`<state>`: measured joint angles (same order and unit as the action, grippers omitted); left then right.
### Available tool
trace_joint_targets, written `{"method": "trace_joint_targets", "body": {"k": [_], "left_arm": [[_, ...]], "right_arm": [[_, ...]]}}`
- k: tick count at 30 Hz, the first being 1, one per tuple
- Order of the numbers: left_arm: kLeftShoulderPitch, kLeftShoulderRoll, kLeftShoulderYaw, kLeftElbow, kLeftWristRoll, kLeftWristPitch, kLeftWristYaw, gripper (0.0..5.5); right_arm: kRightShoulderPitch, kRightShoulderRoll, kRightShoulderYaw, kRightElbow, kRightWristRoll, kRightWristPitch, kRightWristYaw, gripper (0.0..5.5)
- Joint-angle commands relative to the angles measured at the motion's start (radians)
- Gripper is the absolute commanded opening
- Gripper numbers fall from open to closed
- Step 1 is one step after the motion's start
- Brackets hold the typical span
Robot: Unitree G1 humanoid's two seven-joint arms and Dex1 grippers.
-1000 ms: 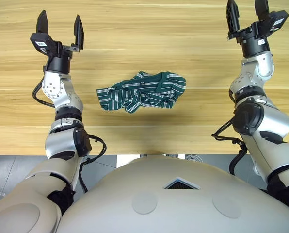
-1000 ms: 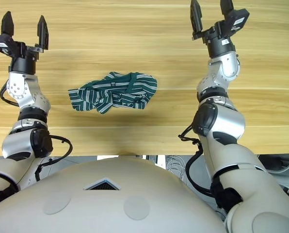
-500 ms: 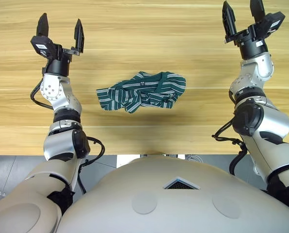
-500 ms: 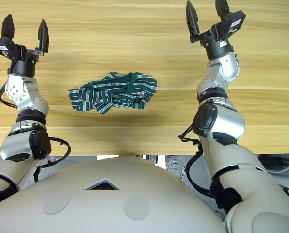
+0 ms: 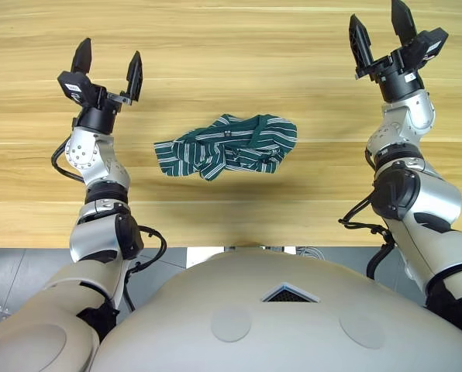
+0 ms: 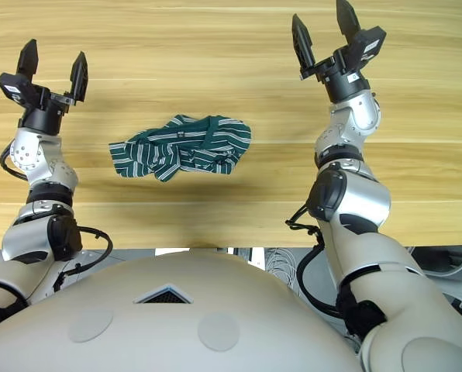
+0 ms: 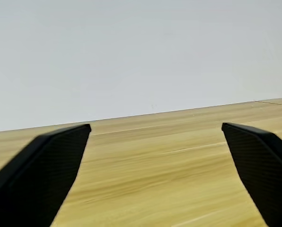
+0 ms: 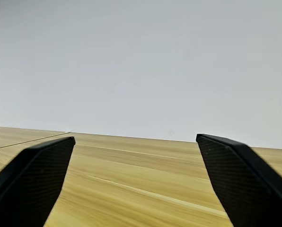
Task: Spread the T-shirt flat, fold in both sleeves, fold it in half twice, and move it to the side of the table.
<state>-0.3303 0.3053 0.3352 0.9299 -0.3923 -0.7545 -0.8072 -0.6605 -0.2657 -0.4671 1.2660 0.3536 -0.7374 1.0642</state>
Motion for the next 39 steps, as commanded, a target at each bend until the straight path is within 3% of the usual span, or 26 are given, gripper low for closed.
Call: {"method": "trace_joint_targets", "body": {"k": [1, 9, 14, 18, 23, 31, 39], "left_arm": [[0.003, 0.007, 0.004, -0.018, -0.012, 0.01, -0.022, 5.01], [0.014, 0.007, 0.015, -0.032, -0.04, 0.033, -0.074, 5.01], [0.075, 0.032, 0.033, -0.102, -0.132, 0.12, -0.228, 5.01], [0.137, 0.045, 0.056, -0.172, -0.202, 0.214, -0.321, 5.01], [0.221, 0.059, 0.033, -0.25, -0.204, 0.307, -0.417, 5.01], [0.27, 0.024, 0.011, -0.356, -0.188, 0.336, -0.391, 5.01], [0.29, 0.02, -0.007, -0.397, -0.186, 0.347, -0.391, 5.01]], "right_arm": [[-0.008, -0.012, 0.001, -0.001, 0.003, 0.012, 0.008, 4.77], [0.01, -0.015, 0.023, -0.005, -0.001, 0.067, 0.15, 4.77], [0.074, -0.06, 0.166, -0.001, -0.108, 0.16, 0.429, 4.77], [0.09, -0.105, 0.253, 0.005, -0.184, 0.22, 0.522, 4.77], [0.091, -0.096, 0.323, 0.017, -0.257, 0.227, 0.478, 4.77], [0.071, -0.052, 0.397, 0.04, -0.35, 0.229, 0.283, 4.77], [0.076, -0.036, 0.415, 0.044, -0.368, 0.226, 0.286, 3.3]]}}
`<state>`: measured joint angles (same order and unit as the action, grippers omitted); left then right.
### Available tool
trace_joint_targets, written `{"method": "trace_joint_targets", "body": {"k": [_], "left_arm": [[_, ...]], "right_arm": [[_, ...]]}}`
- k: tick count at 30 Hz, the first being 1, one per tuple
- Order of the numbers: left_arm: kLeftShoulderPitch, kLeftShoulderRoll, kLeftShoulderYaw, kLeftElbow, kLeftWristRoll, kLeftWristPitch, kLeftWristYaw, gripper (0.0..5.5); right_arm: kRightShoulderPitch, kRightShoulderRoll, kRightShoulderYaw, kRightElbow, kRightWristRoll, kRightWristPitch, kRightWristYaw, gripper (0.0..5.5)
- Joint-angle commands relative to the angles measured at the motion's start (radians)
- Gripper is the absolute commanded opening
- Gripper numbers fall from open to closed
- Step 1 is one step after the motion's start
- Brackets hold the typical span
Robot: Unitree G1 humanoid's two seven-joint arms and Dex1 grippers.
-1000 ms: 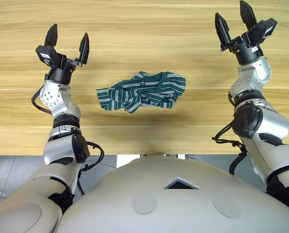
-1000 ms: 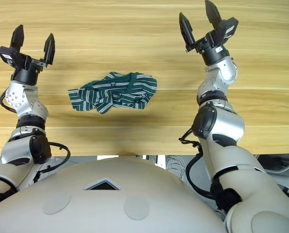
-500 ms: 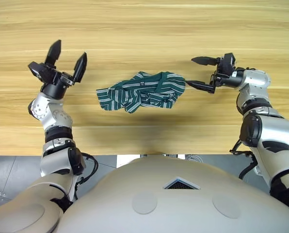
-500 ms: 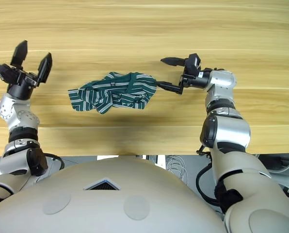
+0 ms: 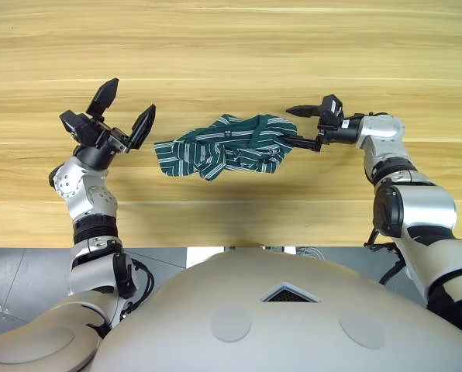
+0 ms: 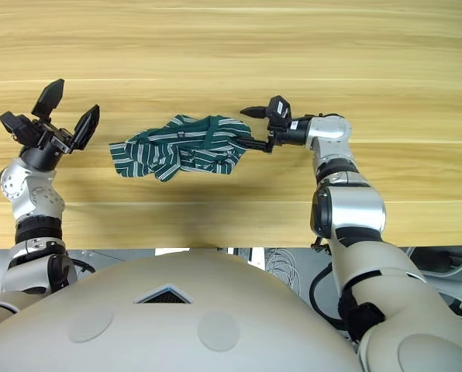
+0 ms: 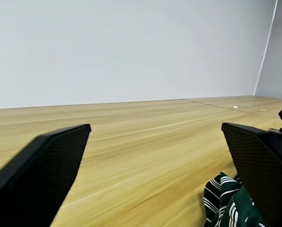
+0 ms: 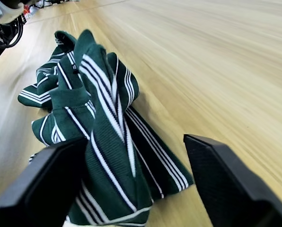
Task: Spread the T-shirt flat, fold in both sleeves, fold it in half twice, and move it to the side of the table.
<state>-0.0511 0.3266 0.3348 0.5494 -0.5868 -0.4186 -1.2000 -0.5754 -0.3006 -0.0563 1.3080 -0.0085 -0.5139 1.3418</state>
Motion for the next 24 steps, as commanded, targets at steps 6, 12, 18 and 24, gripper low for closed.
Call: {"method": "trace_joint_targets", "body": {"k": [6, 12, 18, 24], "left_arm": [[0.02, -0.002, -0.009, -0.03, 0.011, 0.011, 0.009, 5.01], [0.021, 0.0, -0.015, -0.02, 0.013, 0.015, 0.008, 5.01], [0.071, 0.02, -0.048, -0.009, 0.017, 0.077, -0.058, 5.01], [0.19, 0.061, -0.117, -0.059, 0.068, 0.138, -0.128, 5.01]], "right_arm": [[-0.011, -0.009, -0.017, -0.003, 0.023, -0.006, 0.061, 2.18], [-0.011, -0.011, -0.022, -0.005, 0.019, -0.013, 0.092, 1.05], [-0.008, -0.008, -0.019, -0.01, 0.021, -0.028, 0.127, 0.02], [-0.008, -0.008, -0.015, -0.015, 0.016, -0.049, 0.106, 0.02]]}}
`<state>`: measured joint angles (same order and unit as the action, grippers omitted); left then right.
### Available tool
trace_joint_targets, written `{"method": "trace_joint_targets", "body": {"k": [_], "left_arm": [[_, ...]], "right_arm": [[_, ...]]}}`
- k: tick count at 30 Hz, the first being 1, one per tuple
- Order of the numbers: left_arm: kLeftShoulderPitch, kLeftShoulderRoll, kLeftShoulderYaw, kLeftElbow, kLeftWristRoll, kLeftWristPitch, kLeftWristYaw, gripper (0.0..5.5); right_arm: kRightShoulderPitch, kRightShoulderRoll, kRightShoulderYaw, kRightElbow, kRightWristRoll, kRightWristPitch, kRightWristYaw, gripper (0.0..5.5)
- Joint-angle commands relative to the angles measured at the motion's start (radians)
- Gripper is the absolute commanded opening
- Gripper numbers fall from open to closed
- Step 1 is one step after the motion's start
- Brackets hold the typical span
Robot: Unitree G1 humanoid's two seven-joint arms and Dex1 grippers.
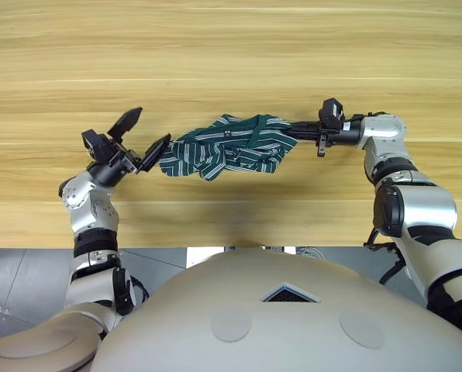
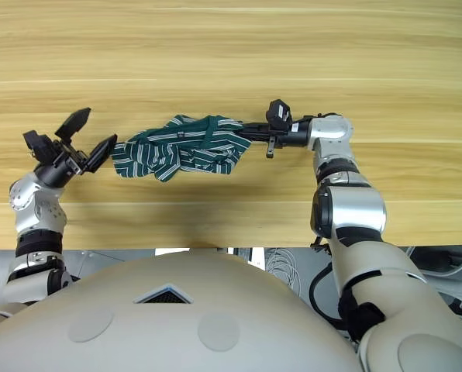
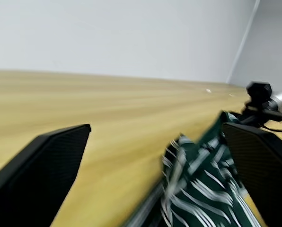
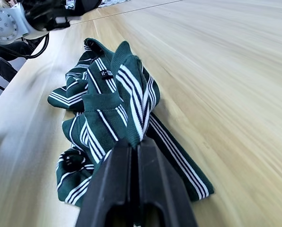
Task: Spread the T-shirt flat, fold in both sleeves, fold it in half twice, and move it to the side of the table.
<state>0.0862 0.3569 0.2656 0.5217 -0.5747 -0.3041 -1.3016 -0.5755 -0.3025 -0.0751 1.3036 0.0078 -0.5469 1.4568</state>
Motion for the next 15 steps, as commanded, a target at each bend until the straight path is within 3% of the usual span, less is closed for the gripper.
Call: {"method": "trace_joint_targets", "body": {"k": [1, 6, 15], "left_arm": [[0.06, 0.03, -0.061, -0.03, 0.077, 0.024, -0.013, 5.01], [0.04, 0.009, -0.085, -0.021, 0.161, 0.009, 0.121, 5.01], [-0.009, -0.002, -0.117, 0.043, 0.248, -0.015, 0.265, 3.5]], "right_arm": [[-0.008, -0.007, 0.004, -0.01, -0.001, -0.019, -0.01, 0.02], [-0.012, -0.003, 0.007, -0.014, 0.0, -0.03, -0.005, 0.02], [-0.012, 0.001, 0.005, -0.022, 0.005, -0.049, 0.004, 0.0]]}}
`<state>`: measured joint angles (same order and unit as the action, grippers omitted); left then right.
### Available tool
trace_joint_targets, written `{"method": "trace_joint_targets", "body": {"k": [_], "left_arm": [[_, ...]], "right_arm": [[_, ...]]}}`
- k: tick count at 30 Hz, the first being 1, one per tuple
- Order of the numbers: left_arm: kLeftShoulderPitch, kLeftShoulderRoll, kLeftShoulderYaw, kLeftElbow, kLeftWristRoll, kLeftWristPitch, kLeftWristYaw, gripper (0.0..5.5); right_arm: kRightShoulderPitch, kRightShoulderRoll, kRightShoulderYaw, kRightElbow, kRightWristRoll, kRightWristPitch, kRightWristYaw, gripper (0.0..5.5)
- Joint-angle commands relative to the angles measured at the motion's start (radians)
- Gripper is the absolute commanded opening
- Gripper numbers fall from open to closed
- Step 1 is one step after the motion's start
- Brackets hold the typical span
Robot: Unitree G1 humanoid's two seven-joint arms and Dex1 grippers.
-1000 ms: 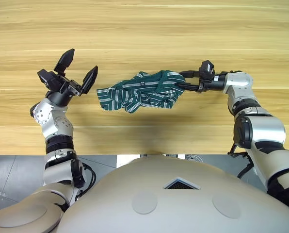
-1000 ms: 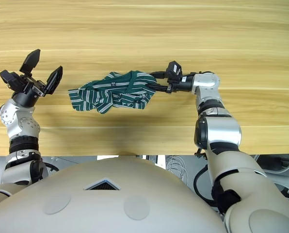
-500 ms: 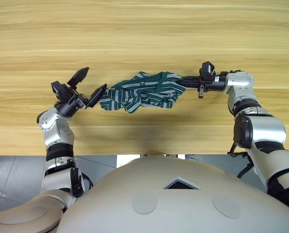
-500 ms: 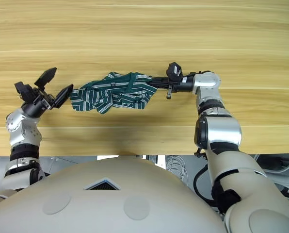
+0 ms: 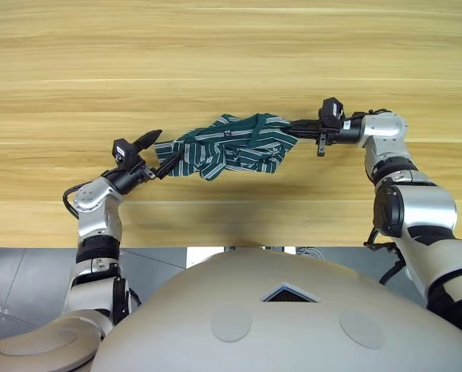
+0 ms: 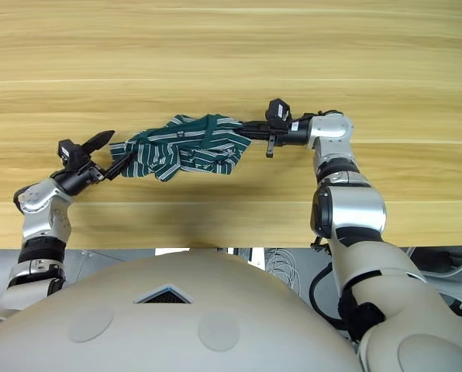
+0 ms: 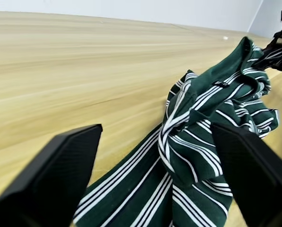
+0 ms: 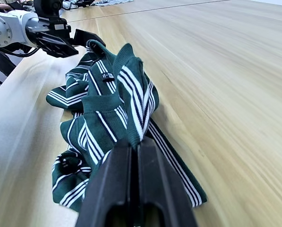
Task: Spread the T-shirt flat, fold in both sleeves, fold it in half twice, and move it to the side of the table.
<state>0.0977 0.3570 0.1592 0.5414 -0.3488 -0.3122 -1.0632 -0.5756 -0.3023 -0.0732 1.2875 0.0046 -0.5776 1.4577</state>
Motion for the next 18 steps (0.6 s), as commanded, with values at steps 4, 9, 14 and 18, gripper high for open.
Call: {"method": "trace_joint_targets", "body": {"k": [4, 9, 14, 18], "left_arm": [[-0.023, -0.001, -0.029, 0.046, 0.045, -0.016, 0.043, 2.82], [-0.031, 0.001, -0.03, 0.057, 0.055, -0.02, 0.062, 1.93], [-0.033, 0.002, -0.039, 0.059, 0.057, -0.024, 0.07, 1.13], [-0.031, -0.002, -0.041, 0.045, 0.044, -0.03, 0.058, 0.37]], "right_arm": [[-0.012, 0.0, 0.0, -0.009, 0.012, -0.027, 0.007, 0.0], [-0.011, -0.002, -0.005, -0.012, 0.019, -0.033, 0.019, 0.0], [-0.008, -0.001, -0.008, -0.017, 0.031, -0.039, 0.038, 0.0], [-0.008, -0.001, -0.009, -0.019, 0.046, -0.043, 0.045, 0.0]]}}
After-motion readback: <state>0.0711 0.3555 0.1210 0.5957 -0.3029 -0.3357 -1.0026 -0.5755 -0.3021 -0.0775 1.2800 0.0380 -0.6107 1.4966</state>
